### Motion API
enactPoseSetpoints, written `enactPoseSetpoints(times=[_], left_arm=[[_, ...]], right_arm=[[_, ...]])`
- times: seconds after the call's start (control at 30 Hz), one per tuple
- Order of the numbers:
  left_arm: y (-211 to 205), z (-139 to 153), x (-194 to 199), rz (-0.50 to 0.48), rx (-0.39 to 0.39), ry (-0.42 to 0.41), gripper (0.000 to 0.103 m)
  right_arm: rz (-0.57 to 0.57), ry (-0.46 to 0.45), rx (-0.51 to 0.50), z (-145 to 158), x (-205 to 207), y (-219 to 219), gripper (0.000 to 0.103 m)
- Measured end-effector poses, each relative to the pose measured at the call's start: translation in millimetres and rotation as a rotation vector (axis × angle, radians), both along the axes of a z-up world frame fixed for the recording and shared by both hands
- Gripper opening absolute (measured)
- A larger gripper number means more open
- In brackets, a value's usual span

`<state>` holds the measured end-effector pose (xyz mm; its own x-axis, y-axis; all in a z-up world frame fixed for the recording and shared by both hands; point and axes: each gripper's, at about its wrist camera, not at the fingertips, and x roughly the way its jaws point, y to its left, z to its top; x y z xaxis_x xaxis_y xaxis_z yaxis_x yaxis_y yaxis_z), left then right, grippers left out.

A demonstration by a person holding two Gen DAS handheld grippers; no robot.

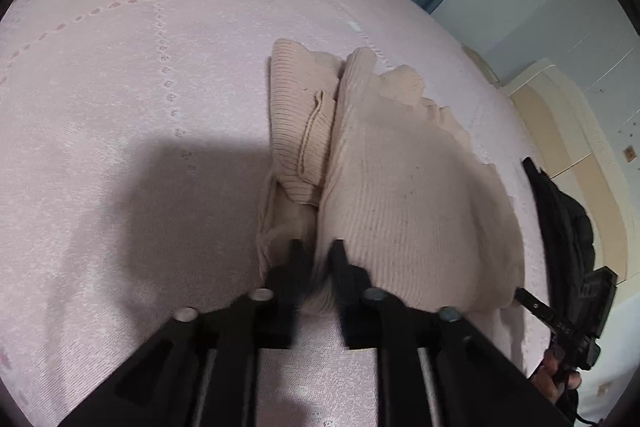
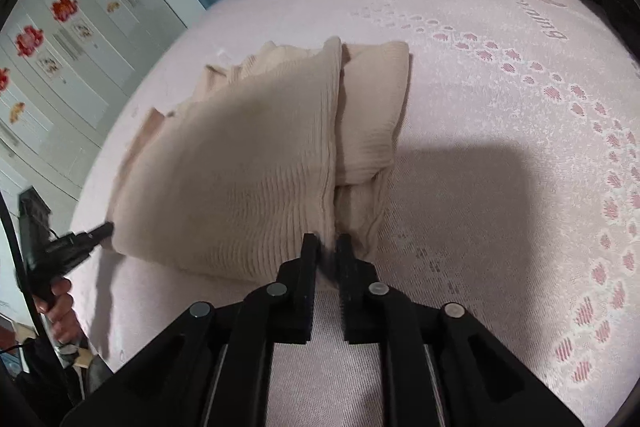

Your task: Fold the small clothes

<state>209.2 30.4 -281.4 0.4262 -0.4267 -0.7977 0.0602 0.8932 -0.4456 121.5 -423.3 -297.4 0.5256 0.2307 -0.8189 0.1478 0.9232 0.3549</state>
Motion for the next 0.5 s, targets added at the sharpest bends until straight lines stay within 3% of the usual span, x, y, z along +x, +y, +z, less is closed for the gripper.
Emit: enactPoseSetpoints(times=[0.07,0.17,0.3,0.37,0.5], left_arm=[[-0.2,3.0,-5.0,0.000,0.028,-0.010,0.036],[2.8,4.4,-15.6,-0.002,0.035,0.005,0.038],[8.1,-2.4,-31.4,0.004,-0.056,0.066,0.041],[9.0,-8.0,-38.9,0.007,-0.113,0.095,0.042],[9.1,-17.4,-48.2,0.032,-0.196,0.108,0.045]], right_arm=[[-0.008,0.006,0.003,5.0,-6.4,0.2,0.029],[-0.033,0.010,0.022,15.0,-19.7,1.9,0.037],[-0.054,0.034,0.110,17.5,-35.3,10.4,0.038],[-0.058,0.047,0.152,13.2,-38.7,17.6,0.046],[-0.105,0.075,0.201,-1.6,-36.0,26.1,0.050]])
